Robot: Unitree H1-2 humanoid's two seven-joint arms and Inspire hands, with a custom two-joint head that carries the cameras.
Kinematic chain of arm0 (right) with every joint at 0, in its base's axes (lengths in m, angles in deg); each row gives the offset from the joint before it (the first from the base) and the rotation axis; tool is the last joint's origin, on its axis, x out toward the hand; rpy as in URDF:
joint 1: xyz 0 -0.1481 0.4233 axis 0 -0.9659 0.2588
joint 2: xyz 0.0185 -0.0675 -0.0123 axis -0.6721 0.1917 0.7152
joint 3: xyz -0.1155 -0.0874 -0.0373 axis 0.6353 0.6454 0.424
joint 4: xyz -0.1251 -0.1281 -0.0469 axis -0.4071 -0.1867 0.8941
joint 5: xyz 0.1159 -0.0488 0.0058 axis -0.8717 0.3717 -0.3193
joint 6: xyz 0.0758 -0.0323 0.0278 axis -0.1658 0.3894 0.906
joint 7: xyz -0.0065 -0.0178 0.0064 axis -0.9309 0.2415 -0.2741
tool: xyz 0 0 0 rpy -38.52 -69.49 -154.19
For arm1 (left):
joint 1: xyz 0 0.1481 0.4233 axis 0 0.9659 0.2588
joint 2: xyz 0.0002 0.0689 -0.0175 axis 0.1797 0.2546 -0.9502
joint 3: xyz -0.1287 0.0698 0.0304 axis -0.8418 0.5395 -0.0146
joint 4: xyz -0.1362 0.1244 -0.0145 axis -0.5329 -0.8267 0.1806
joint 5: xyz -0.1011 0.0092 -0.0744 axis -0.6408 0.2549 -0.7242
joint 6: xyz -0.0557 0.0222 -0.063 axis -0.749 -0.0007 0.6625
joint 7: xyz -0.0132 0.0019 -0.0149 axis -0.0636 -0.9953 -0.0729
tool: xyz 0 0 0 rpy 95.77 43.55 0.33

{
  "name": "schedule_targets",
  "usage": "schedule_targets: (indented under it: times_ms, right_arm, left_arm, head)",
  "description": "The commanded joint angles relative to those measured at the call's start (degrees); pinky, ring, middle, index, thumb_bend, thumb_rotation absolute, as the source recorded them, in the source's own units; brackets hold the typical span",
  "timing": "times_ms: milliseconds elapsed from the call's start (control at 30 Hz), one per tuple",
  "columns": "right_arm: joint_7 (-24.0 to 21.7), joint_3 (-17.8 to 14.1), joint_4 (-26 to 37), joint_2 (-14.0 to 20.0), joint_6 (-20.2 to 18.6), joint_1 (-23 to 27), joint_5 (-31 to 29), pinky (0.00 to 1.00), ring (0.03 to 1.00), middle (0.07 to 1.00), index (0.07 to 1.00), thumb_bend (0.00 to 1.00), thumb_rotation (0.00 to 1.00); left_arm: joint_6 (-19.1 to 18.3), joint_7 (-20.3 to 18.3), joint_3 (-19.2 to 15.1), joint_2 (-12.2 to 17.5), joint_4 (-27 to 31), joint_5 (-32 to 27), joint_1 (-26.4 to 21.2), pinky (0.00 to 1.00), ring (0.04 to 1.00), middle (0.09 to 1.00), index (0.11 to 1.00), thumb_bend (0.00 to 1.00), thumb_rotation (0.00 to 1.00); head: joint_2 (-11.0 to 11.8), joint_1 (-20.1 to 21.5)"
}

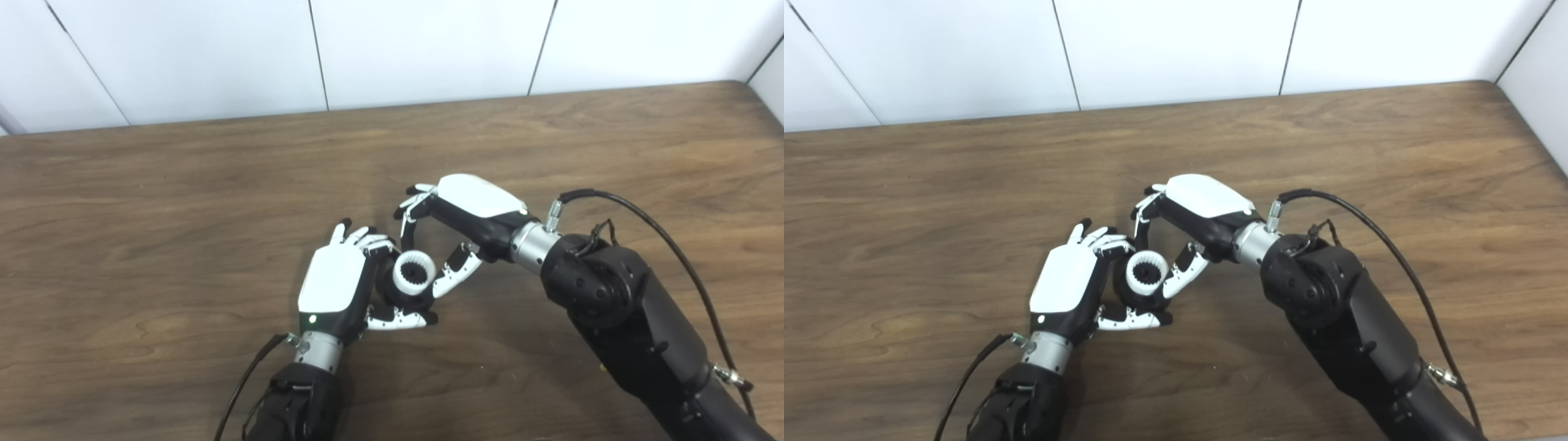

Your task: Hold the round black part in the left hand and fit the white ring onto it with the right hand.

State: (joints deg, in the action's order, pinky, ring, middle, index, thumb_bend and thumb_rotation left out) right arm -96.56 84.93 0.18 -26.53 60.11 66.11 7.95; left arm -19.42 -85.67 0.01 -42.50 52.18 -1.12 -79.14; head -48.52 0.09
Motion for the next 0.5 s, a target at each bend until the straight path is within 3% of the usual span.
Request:
schedule_targets:
  times_ms: [0,467]
  right_arm:
    - [1.4,-0.5,0.1,0.1,1.8,1.0,0.4,0.87,0.942,0.813,0.485,0.52,0.13]
    - [2.0,-0.6,-1.1,-0.2,3.0,1.1,0.1,0.87,0.942,0.81,0.485,0.52,0.14]
  left_arm:
    - [0.0,-1.5,0.7,-0.2,0.5,0.5,-0.1,1.0,0.874,0.75,0.481,0.53,0.06]
    - [-0.2,-1.7,1.0,-0.6,0.5,1.0,-0.3,1.0,0.877,0.752,0.481,0.53,0.06]
  head:
    - [0.0,0.0]
    - [0.0,-0.4]
